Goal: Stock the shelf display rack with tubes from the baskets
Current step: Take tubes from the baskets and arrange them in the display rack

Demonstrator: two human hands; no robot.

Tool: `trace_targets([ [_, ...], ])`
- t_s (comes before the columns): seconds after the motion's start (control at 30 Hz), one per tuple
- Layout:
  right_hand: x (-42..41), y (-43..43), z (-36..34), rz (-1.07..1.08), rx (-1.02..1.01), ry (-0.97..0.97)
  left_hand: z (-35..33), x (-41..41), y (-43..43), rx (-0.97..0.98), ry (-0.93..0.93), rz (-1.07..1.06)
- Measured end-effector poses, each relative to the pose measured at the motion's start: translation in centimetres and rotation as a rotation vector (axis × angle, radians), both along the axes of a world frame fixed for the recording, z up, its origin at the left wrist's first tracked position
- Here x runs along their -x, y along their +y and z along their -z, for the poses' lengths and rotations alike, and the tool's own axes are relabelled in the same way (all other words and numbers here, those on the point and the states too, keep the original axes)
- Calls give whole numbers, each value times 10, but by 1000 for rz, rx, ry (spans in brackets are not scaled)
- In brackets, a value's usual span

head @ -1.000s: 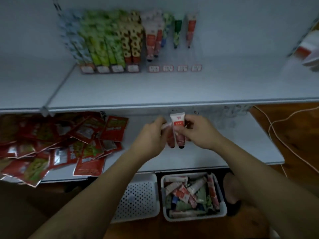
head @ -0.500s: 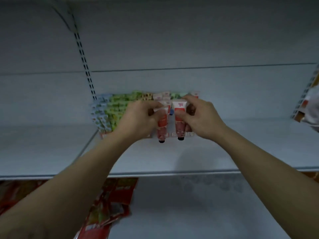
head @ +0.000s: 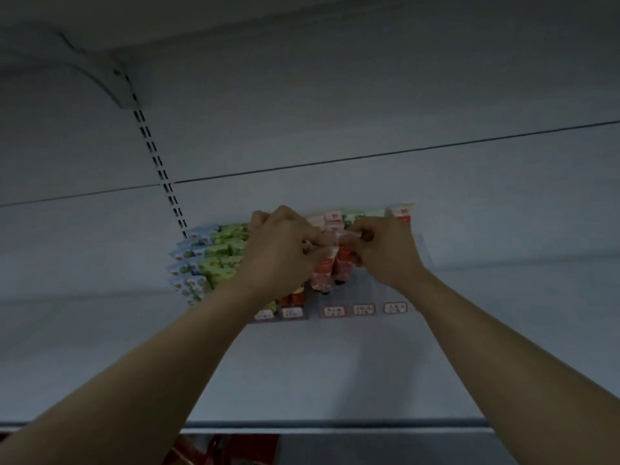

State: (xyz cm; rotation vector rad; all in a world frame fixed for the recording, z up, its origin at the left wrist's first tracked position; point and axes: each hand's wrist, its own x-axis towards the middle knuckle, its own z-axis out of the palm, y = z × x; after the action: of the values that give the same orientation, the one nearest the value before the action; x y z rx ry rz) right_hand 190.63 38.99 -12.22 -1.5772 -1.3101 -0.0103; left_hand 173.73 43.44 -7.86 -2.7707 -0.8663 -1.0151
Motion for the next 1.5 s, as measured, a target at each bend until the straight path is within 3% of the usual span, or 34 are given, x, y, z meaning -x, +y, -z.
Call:
trace_targets([
  [0.3, -1, 15, 9, 14, 44, -37, 17, -8, 21, -154, -12, -15],
  [0.43, -4, 15, 9, 38, 85, -165, 11, -11, 25, -227, 51, 14],
  [0.63, -8, 20, 10, 52, 87, -286, 2, -13, 31, -125, 66, -14],
  [0.87, -7, 22, 8, 76, 62, -387, 4, -18, 30, -187, 100, 24],
  [1.07, -2, 22, 12, 98, 50, -424, 2, -14, 39, -370, 251, 60],
  [1.23, -2, 19, 17, 168, 55, -349, -2, -5, 45, -478, 499, 65],
  [1.5, -4, 17, 8, 39, 150, -391, 3, -14, 41, -511, 509, 99],
])
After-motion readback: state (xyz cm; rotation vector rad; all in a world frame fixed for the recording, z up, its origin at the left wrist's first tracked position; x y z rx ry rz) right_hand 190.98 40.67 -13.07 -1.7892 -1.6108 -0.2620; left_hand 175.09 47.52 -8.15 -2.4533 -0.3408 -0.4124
